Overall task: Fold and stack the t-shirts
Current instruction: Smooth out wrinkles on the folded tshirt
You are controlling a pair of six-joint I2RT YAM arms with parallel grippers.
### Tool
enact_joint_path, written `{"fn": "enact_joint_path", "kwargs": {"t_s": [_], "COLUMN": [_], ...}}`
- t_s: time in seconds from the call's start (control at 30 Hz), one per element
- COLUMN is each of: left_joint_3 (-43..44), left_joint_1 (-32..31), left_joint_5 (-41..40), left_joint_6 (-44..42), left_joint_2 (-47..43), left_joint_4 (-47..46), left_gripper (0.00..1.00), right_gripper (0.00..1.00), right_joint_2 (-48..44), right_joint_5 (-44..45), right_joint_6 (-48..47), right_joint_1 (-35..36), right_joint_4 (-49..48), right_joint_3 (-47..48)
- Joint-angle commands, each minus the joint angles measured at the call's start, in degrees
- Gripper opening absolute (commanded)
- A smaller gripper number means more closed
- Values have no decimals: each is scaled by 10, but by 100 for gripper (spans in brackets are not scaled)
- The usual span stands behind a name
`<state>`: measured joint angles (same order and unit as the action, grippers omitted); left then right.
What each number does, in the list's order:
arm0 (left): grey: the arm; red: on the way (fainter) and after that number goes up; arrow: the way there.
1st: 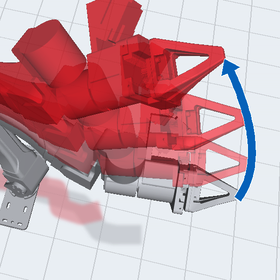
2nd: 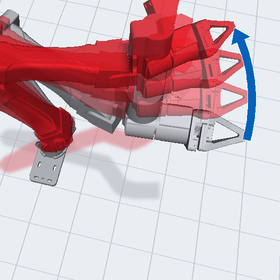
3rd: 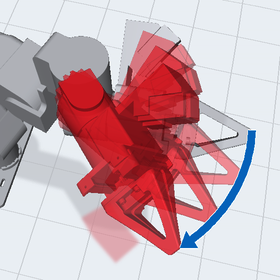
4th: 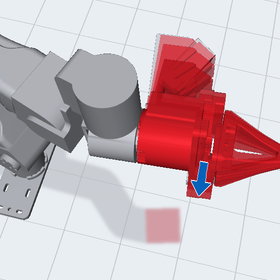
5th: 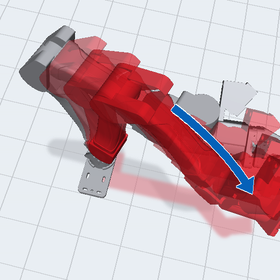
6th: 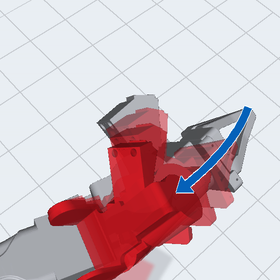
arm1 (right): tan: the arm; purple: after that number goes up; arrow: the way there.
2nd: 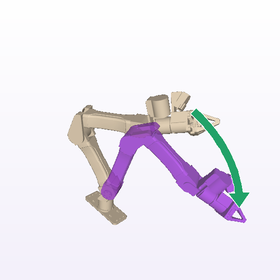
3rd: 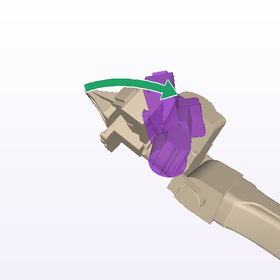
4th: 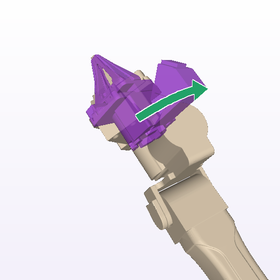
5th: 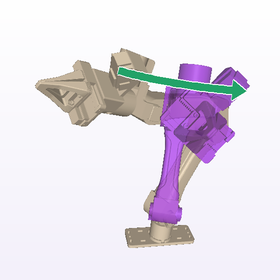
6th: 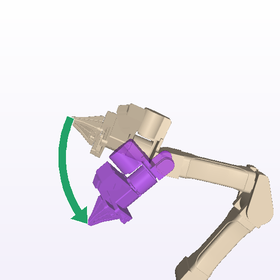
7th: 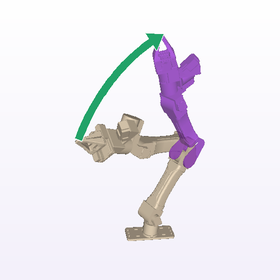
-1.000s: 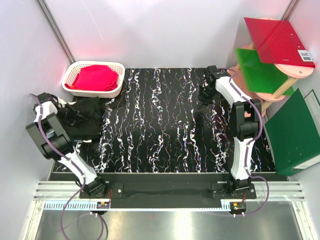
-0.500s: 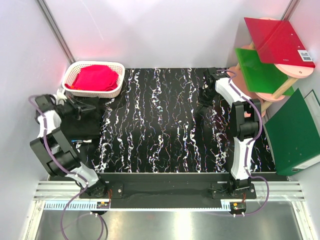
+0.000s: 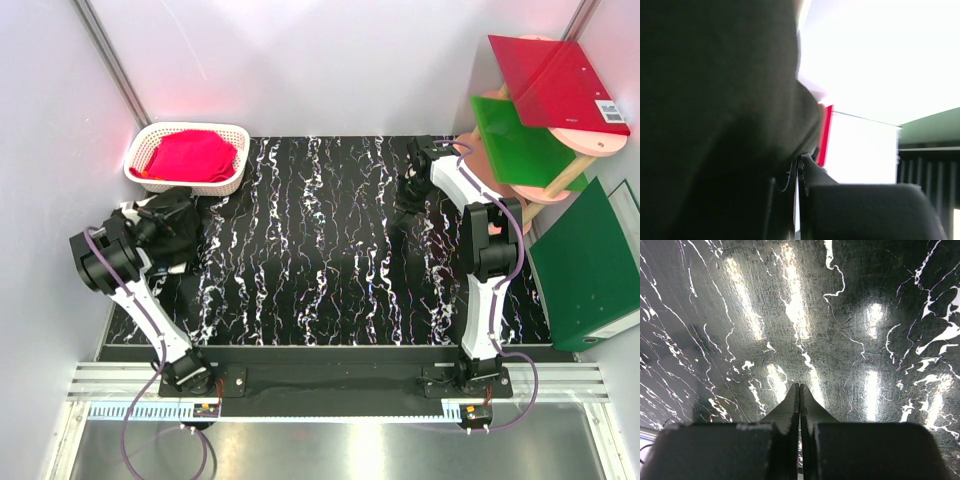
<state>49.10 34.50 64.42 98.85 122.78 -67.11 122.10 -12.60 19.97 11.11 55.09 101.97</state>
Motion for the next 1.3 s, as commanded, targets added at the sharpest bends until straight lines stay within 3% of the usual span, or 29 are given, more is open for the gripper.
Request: {"fn": "enact_joint_path", "kwargs": {"t_s": [0.0,0.1,0.13,0.2,0.3,0.33,0.4,0.43,0.47,0.53,0.77,1.0,1.13,1.27], "left_joint_3": [53,49,42,33,23,25,59,125,159,218,256,209,237,290], "left_joint_1": [0,1,2,5,14,26,40,50,53,60,54,36,20,-2], "left_joint_5": [-82,-84,-74,-55,-42,-50,-88,-114,-176,-206,-110,-85,-169,-309], "left_joint_6": [253,232,208,107,-61,-110,-315,-393,-516,-573,-623,-668,-756,-831], "left_joint_2": [90,77,54,22,-53,-98,-139,-163,-170,-180,-188,-269,-273,-244], "left_joint_4": [-283,-232,-160,-71,159,309,512,728,813,925,929,932,1036,1122], "left_gripper": [0,0,0,0,0,0,0,0,0,0,0,0,0,0], "right_gripper": [0,0,0,0,0,0,0,0,0,0,0,0,0,0], "right_joint_2": [-3,-5,-5,-1,5,5,9,11,13,19,32,23,20,21], "right_joint_5": [6,17,21,21,21,22,22,22,21,17,2,3,4,2], "right_joint_6": [5,7,8,12,16,17,19,18,20,22,26,26,24,21], "right_joint_1": [-2,-4,-4,-3,-4,-4,-5,-6,-5,-5,-5,-5,-5,-5], "right_joint_4": [-11,-10,-10,-10,-11,-11,-11,-11,-11,-11,-12,-12,-15,-15], "right_joint_3": [13,15,15,16,23,27,30,34,37,42,52,45,42,44]}}
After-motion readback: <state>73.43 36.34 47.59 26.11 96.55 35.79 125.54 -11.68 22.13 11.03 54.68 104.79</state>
